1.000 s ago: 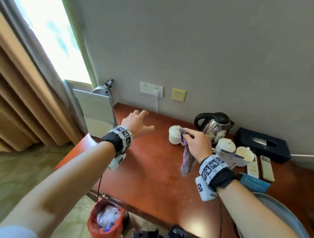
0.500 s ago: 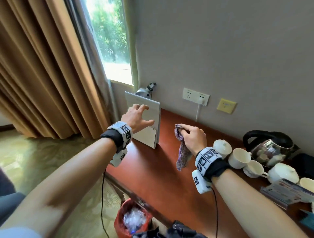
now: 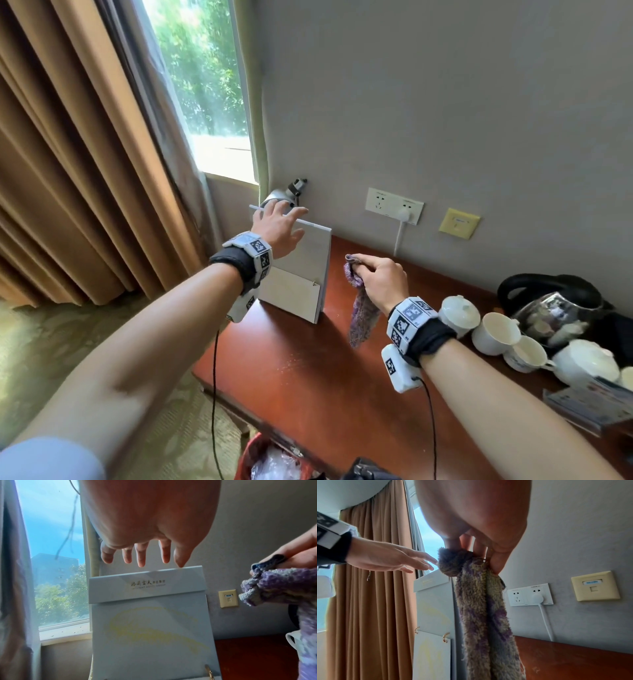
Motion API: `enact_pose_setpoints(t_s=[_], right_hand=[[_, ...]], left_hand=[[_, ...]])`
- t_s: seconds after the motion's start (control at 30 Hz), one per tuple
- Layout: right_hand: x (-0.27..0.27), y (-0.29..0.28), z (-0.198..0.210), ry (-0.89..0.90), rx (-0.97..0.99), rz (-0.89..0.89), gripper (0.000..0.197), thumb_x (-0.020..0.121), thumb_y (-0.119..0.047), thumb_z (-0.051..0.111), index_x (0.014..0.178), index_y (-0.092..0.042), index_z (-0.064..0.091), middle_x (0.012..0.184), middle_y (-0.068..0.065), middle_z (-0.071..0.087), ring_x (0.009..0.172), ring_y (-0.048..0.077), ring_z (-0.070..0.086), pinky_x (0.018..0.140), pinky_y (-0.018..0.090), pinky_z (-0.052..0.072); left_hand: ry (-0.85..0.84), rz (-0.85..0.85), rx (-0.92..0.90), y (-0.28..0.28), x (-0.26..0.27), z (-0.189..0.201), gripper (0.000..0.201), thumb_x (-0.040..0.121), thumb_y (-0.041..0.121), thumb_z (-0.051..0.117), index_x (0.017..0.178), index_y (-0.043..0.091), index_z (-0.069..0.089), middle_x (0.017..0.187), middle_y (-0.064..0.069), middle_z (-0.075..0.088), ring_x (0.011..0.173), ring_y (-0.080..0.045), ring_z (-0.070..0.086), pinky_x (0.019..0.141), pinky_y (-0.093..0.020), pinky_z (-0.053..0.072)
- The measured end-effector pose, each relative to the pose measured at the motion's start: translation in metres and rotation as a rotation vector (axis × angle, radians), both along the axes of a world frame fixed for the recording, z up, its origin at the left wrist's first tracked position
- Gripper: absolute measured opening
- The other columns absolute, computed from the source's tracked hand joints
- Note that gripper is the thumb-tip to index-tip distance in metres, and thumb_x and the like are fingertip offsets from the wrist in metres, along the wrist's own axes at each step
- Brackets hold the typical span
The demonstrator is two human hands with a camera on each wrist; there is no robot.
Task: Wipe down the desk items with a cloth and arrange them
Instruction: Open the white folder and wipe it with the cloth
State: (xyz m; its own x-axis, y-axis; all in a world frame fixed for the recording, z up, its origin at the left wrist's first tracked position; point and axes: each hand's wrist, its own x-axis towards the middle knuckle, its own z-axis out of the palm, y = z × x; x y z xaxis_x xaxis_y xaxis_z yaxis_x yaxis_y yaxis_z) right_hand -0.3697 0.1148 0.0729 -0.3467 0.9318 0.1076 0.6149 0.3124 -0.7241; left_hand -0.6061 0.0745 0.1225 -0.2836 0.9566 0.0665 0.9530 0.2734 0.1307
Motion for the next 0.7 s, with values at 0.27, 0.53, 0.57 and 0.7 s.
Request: enact_pose_setpoints(t_s=[0.27,0.53,0.57,0.7], right_hand=[[0.021,0.021,-0.008,-0.004,-0.016,-0.096,0.021,0.092,-0.039,0.062,0.109,-0.045,0.073,0.114,-0.011,0.072,0.113,0.021,0.064,0.097,0.029,0.049],[0.055,0.03,-0.009,0.028,-0.021,-0.172,0.021,0.092,-0.038,0.063,0.109,-0.042,0.074,0.113,-0.008,0.073,0.113,0.022,0.064,0.097,0.032,0.049],[0.061,0.03,-0.009,0.035,-0.022,-0.185,0.021,0.092,-0.038,0.063,0.109,-0.041,0.074,0.113,-0.008,0.073,0.113,0.022,0.064,0.098,0.032,0.049],[0.098,0.03,-0.006,0.099,-0.028,-0.249,0.021,0.091,-0.03,0.065,0.108,-0.034,0.076,0.111,-0.007,0.074,0.111,0.017,0.065,0.096,0.029,0.048]], left_hand=[[0.031,-0.108,-0.106,0.035,0.015,-0.007,0.036,0.105,0.04,0.04,0.138,0.03,0.051,0.138,-0.007,0.048,0.132,-0.027,0.042,0.117,-0.06,0.016],[0.014,-0.26,-0.058,0.052,0.042,-0.01,0.03,0.105,0.033,0.042,0.127,0.023,0.059,0.118,-0.007,0.06,0.113,-0.028,0.058,0.103,-0.044,0.031],[-0.003,-0.283,-0.048,0.052,0.05,-0.011,0.03,0.105,0.033,0.042,0.127,0.022,0.059,0.117,-0.008,0.06,0.11,-0.031,0.06,0.099,-0.043,0.037],[-0.122,-0.381,0.022,0.053,0.091,-0.009,0.03,0.103,0.036,0.048,0.125,0.018,0.06,0.12,-0.008,0.061,0.105,-0.039,0.061,0.085,-0.042,0.049]])
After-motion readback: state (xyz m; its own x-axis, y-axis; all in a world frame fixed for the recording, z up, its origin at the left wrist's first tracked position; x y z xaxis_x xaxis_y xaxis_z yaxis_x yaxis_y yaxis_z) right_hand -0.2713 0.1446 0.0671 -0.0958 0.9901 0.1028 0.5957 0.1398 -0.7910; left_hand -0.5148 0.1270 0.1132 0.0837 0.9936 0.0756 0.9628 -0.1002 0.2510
